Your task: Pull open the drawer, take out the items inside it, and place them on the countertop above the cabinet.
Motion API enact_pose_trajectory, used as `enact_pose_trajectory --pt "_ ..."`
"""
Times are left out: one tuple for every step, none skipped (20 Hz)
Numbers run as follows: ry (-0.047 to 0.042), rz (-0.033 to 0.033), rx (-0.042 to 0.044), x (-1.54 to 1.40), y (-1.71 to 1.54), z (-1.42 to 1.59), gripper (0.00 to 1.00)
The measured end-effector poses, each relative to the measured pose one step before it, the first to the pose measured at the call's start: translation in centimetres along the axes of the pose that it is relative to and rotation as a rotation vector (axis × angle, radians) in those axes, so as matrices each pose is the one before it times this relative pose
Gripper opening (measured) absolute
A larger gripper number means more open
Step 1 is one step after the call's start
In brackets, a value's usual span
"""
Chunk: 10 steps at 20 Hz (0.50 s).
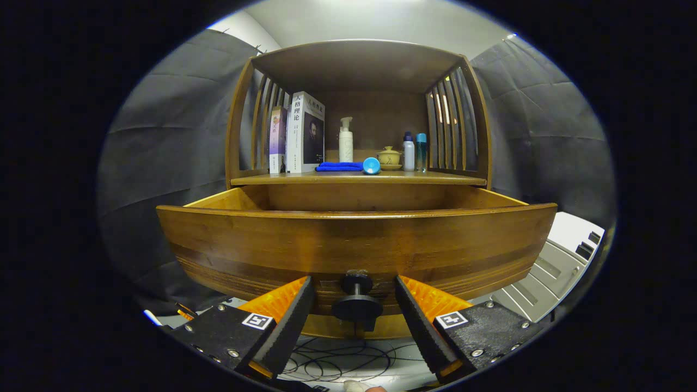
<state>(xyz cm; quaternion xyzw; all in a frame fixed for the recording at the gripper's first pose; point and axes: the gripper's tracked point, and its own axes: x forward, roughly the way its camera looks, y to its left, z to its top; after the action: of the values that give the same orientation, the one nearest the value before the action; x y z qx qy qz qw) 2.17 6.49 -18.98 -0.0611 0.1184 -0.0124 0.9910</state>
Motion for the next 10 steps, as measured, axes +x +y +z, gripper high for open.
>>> enact_pose_trajectory --pt "-0.00105 -0.00051 0.00258 0.151 0.038 0.066 0.93" --pt "-0.00052 -0.00017 0.00338 0.17 -0.03 0.073 0.93" --pt "0.00018 -0.00002 0.00591 0.303 0.022 0.109 0.93" --pt "-0.00111 0.00019 0.00688 0.351 0.01 0.084 0.93" --pt "0.00115 -0.00004 0.00719 0.5 0.039 0.137 0.93" --pt "-0.00121 0.00013 0.0061 0.378 -0.049 0.118 0.93" --pt "-0.00299 -0.00042 0.00832 0.568 0.034 0.222 0.93" --pt "-0.00721 -0.00066 0.00662 0.268 0.029 0.278 0.93" --pt "-0.01678 -0.0008 0.00141 0.457 0.03 0.589 0.93" --pt "0.0052 -0.00153 0.00199 0.496 -0.007 -0.194 0.93"
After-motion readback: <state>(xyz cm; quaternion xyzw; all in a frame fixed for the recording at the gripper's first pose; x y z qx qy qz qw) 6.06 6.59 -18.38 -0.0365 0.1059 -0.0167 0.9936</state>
